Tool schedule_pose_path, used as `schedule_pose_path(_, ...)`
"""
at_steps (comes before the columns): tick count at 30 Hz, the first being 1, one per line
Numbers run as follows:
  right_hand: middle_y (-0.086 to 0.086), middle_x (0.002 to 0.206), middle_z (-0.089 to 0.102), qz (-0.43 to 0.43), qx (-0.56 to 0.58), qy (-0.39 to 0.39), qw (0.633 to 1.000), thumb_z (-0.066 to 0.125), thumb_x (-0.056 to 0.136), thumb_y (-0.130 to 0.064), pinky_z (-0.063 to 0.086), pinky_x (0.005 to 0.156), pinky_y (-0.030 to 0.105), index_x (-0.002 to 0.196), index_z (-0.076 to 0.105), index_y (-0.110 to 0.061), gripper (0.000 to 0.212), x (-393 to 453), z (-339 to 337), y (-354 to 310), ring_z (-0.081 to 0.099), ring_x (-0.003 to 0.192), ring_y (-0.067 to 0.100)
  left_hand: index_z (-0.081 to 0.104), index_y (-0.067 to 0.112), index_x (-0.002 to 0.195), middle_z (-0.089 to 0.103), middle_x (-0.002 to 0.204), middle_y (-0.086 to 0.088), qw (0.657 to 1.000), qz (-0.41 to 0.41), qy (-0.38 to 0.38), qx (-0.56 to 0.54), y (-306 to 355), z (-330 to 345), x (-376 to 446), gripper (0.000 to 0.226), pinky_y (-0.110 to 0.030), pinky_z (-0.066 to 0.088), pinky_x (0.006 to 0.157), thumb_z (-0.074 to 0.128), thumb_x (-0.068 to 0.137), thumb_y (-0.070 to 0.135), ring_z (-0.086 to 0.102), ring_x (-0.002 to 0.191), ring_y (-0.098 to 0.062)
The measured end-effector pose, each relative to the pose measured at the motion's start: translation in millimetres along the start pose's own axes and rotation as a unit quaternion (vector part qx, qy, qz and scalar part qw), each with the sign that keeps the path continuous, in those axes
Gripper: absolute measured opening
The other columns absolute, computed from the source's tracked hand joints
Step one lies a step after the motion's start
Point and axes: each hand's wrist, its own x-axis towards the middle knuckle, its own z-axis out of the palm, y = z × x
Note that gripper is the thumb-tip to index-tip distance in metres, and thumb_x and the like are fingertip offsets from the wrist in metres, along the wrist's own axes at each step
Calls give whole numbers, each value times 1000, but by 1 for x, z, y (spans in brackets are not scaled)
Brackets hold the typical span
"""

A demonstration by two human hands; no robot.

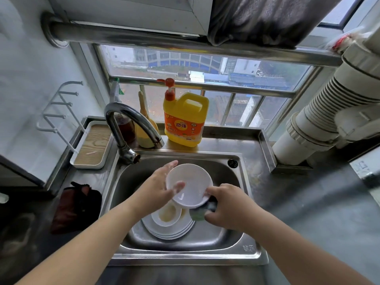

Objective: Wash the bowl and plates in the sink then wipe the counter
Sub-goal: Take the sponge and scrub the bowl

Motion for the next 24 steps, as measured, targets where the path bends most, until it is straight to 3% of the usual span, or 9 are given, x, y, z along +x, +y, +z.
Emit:
schedule_pose_path(2,-6,69,60,21,40,-8,999,60,68,-35,43,62,18,92,67,-22,28,1,-2,6,55,68,14,36,43,137,22,150,20,991,106,-23,84,-10,-1,-9,87,-30,27,111,49,61,84,27,136,-7)
schedule_pose_path(4,-2,67,64,32,77,-12,996,59,65,-33,46,60,19,86,68,-20,27,2,-4,11,56,62,14,51,52,118,14,149,29,972,177,-23,155,-23,0,-11,60,-34,24,113,54,63,76,17,141,-7)
schedule_pose_path(6,-1,65,63,29,107,-22,994,60,65,-30,45,59,18,82,68,-18,23,5,-5,13,53,58,12,58,50,95,27,146,26,967,208,-6,149,-32,2,-7,25,-44,27,114,67,72,56,18,143,-11)
schedule_pose_path(10,-4,76,68,27,167,-55,984,58,64,-29,49,64,18,94,67,-23,32,9,-9,18,56,63,8,60,54,75,57,119,31,986,159,-27,33,-25,0,0,18,-36,22,115,74,71,43,23,138,1)
schedule_pose_path(14,-9,109,67,72,333,-14,940,54,63,-33,51,75,13,120,57,-43,57,7,-16,25,65,89,0,68,29,85,61,117,15,989,48,9,-142,-17,-2,0,11,-25,29,107,70,83,18,39,128,1)
schedule_pose_path(16,-12,118,60,83,351,61,931,49,64,-39,48,75,10,123,54,-44,59,8,-17,23,60,91,-3,63,17,88,63,98,8,961,11,14,-275,-9,1,-3,2,-15,46,80,63,89,16,58,93,-5)
schedule_pose_path(18,-12,132,48,76,326,92,938,45,72,-37,43,93,12,131,45,-46,59,12,-11,12,48,112,-3,60,10,86,63,76,3,939,5,17,-342,1,7,-3,10,-16,47,64,62,89,20,58,72,-9)
schedule_pose_path(20,-12,145,29,72,273,85,956,38,79,-44,26,110,24,139,28,-51,61,17,-2,-7,29,130,6,61,8,94,67,81,-3,924,-4,18,-381,8,15,-2,15,-24,49,70,62,88,22,62,77,-14)
schedule_pose_path(24,-9,147,15,-10,70,149,986,27,87,-57,15,105,28,145,22,-46,60,24,5,-35,19,129,13,60,6,114,71,99,-3,919,-12,22,-394,16,27,-2,25,-25,50,84,55,91,0,65,95,-12)
